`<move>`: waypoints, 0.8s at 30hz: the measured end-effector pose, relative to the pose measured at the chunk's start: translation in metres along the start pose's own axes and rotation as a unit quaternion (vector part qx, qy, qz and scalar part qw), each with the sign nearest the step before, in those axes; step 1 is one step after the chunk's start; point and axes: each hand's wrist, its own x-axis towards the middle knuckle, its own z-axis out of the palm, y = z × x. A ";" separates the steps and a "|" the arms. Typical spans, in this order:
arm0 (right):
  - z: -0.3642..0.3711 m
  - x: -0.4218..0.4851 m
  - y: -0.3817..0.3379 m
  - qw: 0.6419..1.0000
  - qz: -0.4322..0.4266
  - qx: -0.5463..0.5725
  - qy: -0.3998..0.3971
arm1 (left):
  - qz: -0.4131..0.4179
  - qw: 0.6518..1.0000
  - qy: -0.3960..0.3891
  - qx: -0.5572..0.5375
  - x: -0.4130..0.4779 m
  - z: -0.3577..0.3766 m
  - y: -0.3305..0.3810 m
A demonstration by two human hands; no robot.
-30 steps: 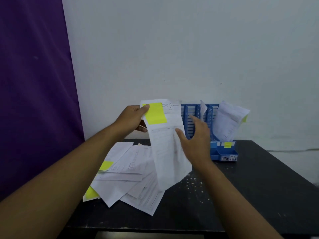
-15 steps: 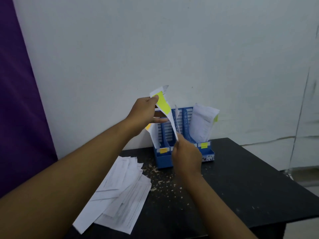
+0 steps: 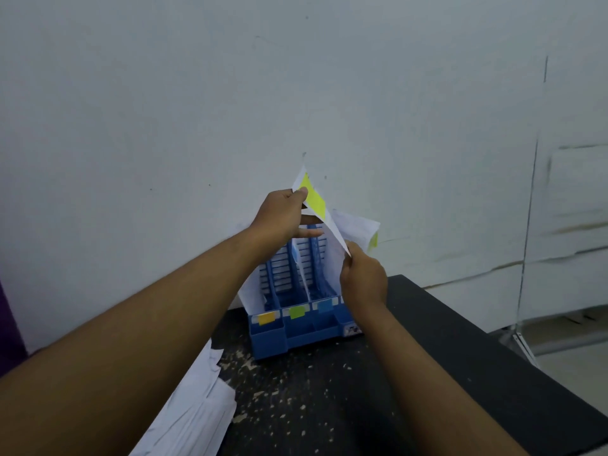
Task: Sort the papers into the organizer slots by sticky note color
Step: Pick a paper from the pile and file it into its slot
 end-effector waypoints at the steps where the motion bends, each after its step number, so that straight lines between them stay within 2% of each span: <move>1: 0.005 0.008 0.008 1.000 0.004 0.007 0.004 | 0.000 1.000 -0.006 0.001 0.011 0.005 -0.003; 6: 0.036 0.041 0.036 1.000 0.022 0.013 0.002 | -0.002 1.000 -0.015 0.009 0.050 0.024 -0.020; 13: 0.087 0.051 0.059 0.993 0.080 0.046 -0.070 | -0.027 0.999 -0.016 0.024 0.085 0.031 -0.062; 24: 0.114 0.046 0.071 0.972 0.172 0.081 -0.138 | -0.033 0.998 -0.042 0.045 0.071 0.009 -0.104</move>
